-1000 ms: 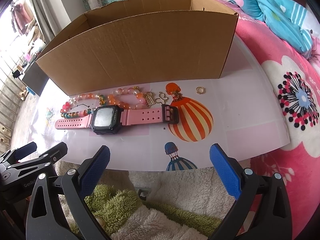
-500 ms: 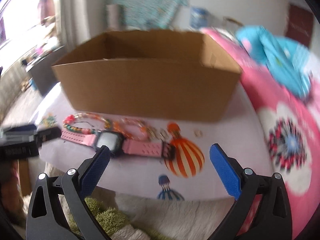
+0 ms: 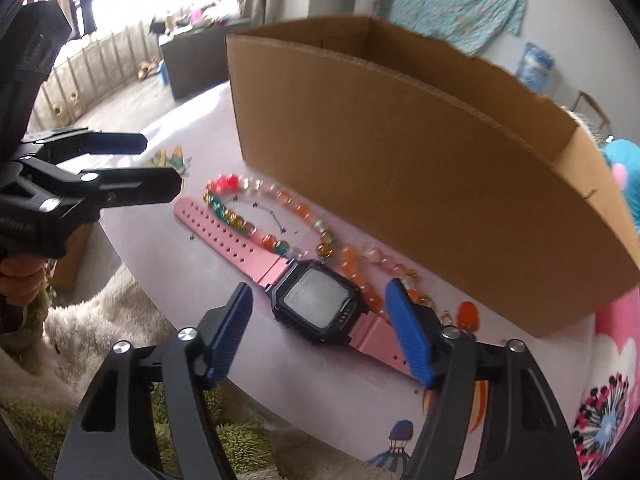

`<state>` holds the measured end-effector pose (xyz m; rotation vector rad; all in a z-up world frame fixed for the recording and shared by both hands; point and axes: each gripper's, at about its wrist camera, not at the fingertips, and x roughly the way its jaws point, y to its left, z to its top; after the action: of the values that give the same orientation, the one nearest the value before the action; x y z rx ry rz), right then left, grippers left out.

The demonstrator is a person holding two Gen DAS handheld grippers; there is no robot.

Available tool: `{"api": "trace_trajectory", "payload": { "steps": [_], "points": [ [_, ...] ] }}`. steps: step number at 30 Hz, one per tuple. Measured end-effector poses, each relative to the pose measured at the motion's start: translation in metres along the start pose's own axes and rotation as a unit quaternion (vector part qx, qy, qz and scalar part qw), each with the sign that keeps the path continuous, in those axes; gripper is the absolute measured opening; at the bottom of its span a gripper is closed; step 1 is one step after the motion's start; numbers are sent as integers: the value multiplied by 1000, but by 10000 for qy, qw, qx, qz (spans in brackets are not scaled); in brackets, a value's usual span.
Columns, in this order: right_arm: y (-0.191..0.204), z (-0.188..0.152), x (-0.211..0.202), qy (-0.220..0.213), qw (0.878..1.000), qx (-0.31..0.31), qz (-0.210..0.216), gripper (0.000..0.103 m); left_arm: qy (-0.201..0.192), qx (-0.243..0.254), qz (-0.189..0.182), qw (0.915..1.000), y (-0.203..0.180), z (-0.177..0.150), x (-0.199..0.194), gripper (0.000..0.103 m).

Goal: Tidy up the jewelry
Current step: 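Lower the right tool onto the pink watch and close on its face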

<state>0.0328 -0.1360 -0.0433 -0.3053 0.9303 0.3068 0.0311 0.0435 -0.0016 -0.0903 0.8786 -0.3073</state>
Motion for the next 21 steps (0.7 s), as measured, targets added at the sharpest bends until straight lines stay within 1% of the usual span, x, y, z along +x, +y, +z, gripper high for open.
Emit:
{"api": "trace_trajectory", "payload": {
  "steps": [2, 5, 8, 10, 12, 13, 14, 15, 16, 17, 19, 21],
  "points": [
    [1, 2, 6, 137, 9998, -121, 82, 61, 28, 64, -76, 9999, -3, -2, 4, 95],
    [4, 5, 14, 307, 9989, -330, 86, 58, 36, 254, -154, 9996, -5, -6, 6, 94],
    [10, 9, 16, 365, 9981, -497, 47, 57, -39, 572, -172, 9982, -10, -9, 3, 94],
    [11, 11, 17, 415, 9976, -558, 73, 54, -85, 832, -183, 9963, -17, -10, 1, 94],
    [13, 12, 15, 448, 9968, -660, 22, 54, -73, 1074, -192, 9940, -24, -12, 1, 89],
    [12, 16, 13, 434, 9966, -698, 2, 54, -20, 1140, -208, 9933, -25, -14, 2, 82],
    [15, 17, 12, 432, 9964, -735, 20, 54, 43, 1148, -259, 9930, -26, -14, 3, 76],
    [19, 18, 12, 455, 9960, -771, 46, 54, 95, 1102, -312, 9934, -24, -15, 4, 74],
    [22, 17, 12, 448, 9954, -845, 7, 54, 153, 1038, -380, 9938, -23, -15, 6, 70],
    [23, 14, 12, 447, 9948, -911, -25, 54, 198, 1016, -426, 9937, -23, -16, 8, 63],
    [28, 13, 12, 470, 9933, -1049, -92, 53, 261, 1072, -492, 9927, -26, -18, 9, 59],
    [29, 13, 10, 513, 9932, -1044, -99, 50, 280, 1127, -561, 9916, -28, -20, 7, 54]
  ]
}}
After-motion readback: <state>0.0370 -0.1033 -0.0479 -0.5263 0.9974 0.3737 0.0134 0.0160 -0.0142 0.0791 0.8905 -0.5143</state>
